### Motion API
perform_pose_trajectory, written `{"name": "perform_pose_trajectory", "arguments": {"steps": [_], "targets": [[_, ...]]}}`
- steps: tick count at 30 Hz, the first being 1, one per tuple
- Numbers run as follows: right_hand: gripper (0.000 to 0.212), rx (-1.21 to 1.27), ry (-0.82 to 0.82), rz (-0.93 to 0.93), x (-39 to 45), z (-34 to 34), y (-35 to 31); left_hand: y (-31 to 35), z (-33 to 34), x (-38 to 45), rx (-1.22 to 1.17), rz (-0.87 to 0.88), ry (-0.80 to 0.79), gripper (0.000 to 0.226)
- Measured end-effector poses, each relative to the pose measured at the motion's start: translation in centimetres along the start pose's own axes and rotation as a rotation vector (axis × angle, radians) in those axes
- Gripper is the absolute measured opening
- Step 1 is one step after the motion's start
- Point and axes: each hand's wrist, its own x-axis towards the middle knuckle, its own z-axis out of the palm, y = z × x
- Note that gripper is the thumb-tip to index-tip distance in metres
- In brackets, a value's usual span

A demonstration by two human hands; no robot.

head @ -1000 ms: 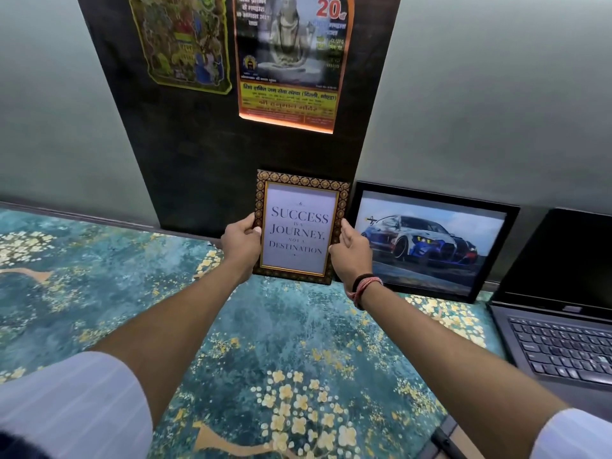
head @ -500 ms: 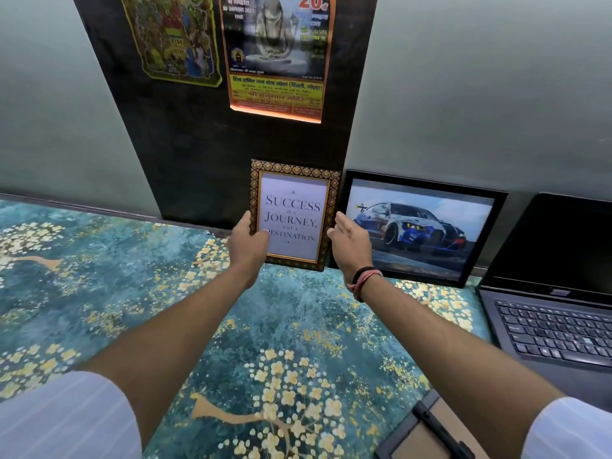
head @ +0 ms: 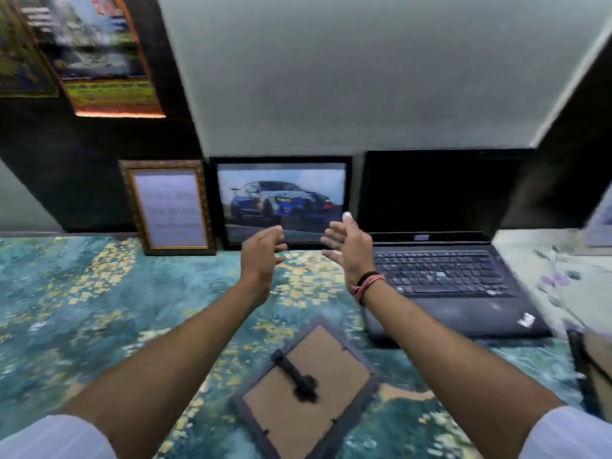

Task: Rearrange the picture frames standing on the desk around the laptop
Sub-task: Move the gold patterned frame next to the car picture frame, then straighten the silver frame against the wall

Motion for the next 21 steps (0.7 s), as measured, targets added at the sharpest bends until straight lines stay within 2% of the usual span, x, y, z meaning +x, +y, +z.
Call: {"name": "perform_pose_trajectory", "arguments": {"steps": [3,5,9,14,18,21], "targets": [[0.049,0.0,0.058,-0.009,0.5,-12.7,-3.7,-1.3,10.9,-4.5,-0.033,-0.037,-0.069,0.019],[0.047,-0.029,0.06,-0.006,0.6,-18.0,-4.8,-2.0,15.1,-6.3,-0.078,-0.051,-0.094,0.019],[0.048,-0.055,0.134,-0.001,1.7,-31.8,-10.4,-3.5,28.4,-10.6,-0.074,-0.103,-0.203,0.02],[0.044,-0.095,0.185,-0.043,3.0,-44.3,-16.6,-4.3,42.1,-14.8,-0.013,-0.11,-0.252,0.02],[0.04,-0.125,0.28,-0.105,5.3,-53.1,-19.5,-5.1,50.8,-16.0,0.047,-0.072,-0.302,0.013],[0.044,-0.178,0.355,-0.142,8.3,-59.4,-21.7,-5.7,56.3,-15.9,0.097,-0.033,-0.352,0.009]]}}
